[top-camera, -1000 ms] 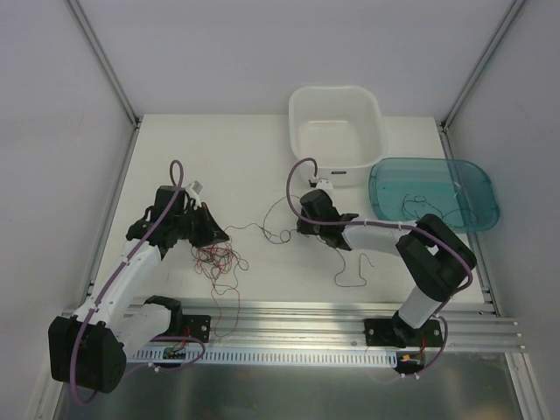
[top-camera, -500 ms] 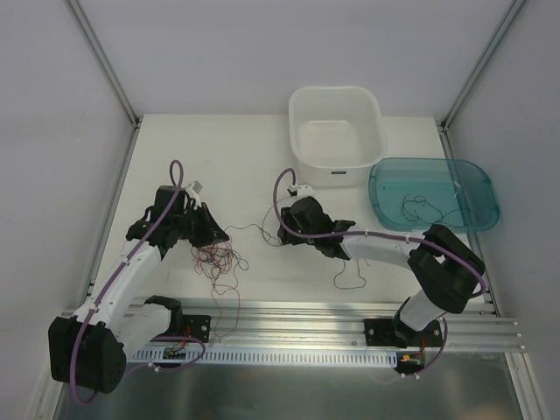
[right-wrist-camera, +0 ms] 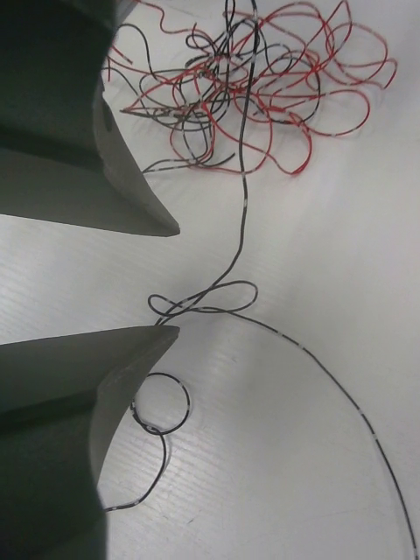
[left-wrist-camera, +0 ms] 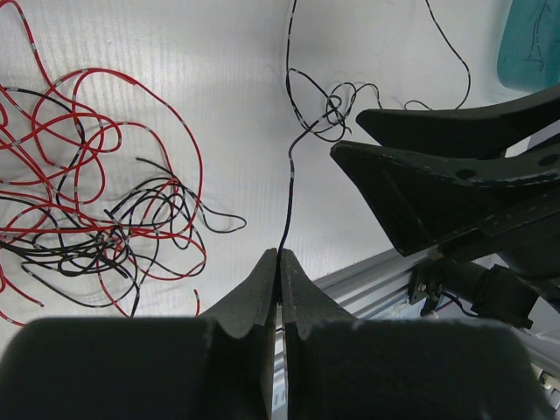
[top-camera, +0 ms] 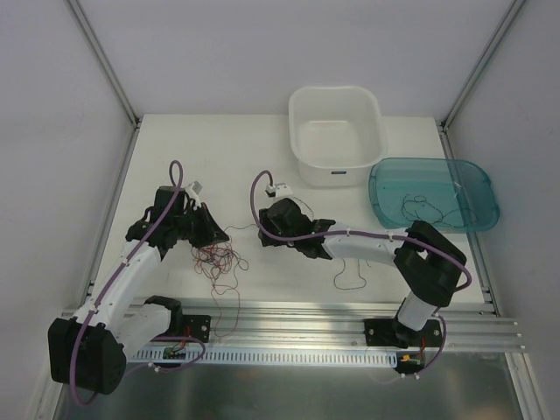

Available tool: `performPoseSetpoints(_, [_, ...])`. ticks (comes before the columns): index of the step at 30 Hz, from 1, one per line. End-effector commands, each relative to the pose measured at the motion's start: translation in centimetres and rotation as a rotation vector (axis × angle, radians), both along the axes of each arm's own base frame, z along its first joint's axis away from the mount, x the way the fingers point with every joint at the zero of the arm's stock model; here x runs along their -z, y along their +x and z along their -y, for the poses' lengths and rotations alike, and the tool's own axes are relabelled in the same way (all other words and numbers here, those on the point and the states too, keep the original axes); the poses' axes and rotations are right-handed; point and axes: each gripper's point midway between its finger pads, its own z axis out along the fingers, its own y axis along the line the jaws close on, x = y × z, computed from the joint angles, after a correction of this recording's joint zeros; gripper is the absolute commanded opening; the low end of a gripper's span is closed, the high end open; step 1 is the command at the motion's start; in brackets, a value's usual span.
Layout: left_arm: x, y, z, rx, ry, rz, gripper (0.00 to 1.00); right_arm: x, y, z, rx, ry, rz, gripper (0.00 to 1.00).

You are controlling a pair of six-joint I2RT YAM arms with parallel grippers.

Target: Untangle the cables

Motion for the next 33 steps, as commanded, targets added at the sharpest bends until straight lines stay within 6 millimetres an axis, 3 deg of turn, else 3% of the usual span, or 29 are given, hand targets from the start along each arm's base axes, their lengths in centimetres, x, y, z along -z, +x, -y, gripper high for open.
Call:
performPoseSetpoints(1, [-0.2, -0.5, 0.2, -0.001, -0.012, -0.006, 0.0, 0.4, 0.4, -0.1, 0.057, -0.045, 0.006, 0.49])
performPoseSetpoints(9, [-0.2, -0.5, 0.2, -0.006, -0.016, -0.009, 0.0, 1.7, 0.3, -0.3, 0.062, -0.097, 0.007, 0.47])
performPoseSetpoints(16, [-0.4, -0.5, 0.4, -0.005, -0.026, -0.014, 0.0, 2.0, 0.6, -1.2, 0.054, -0.072, 0.012, 0.39])
performPoseSetpoints(20, [-0.4, -0.6, 0.4, -0.005, -0.028, -0.014, 0.0, 2.0, 0.6, -1.3, 0.055, -0.062, 0.014, 0.29])
performPoseSetpoints(23, [-0.2, -0.7, 0.5, -0.001, -0.027, -0.019, 0.0, 2.0, 0.5, -1.3, 0.028, -0.031, 0.015, 0.16])
performPoseSetpoints(24, [0.0, -0.7, 0.4, 0.002, -0.024, -0.022, 0.0, 2.3, 0.6, -0.9, 0.024, -0.011, 0.018, 0.07])
performPoseSetpoints(26, [0.1, -0.7, 0.3, 0.003, -0.014, -0.019, 0.0, 1.6, 0.1, -1.0, -0.034, 0.036, 0.02, 0.01])
performPoseSetpoints(27, [0.3, -0.6, 0.1, -0.002, -0.004, -0.018, 0.0, 0.8, 0.6, -1.0, -0.05, 0.077, 0.041, 0.01])
performPoseSetpoints(29, [0.3, -0.4, -0.2, -0.015, 0.014, -0.008, 0.0, 0.6, -0.6, -0.6, -0.134, 0.119, 0.011, 0.01])
performPoseSetpoints(30, [0.6, -0.1, -0.6, -0.032, 0.036, -0.002, 0.0, 0.0, 0.1, -0.1, -0.141, 0.141, 0.022, 0.01])
performPoseSetpoints(31, [0.7, 0.0, -0.8, -0.043, 0.049, 0.0, 0.0, -0.1, -0.9, 0.4, -0.186, 0.167, -0.005, 0.01])
performPoseSetpoints(33, [0.8, 0.3, -1.2, -0.061, 0.068, 0.004, 0.0, -0.9, -0.2, 1.5, -0.186, 0.229, -0.003, 0.01])
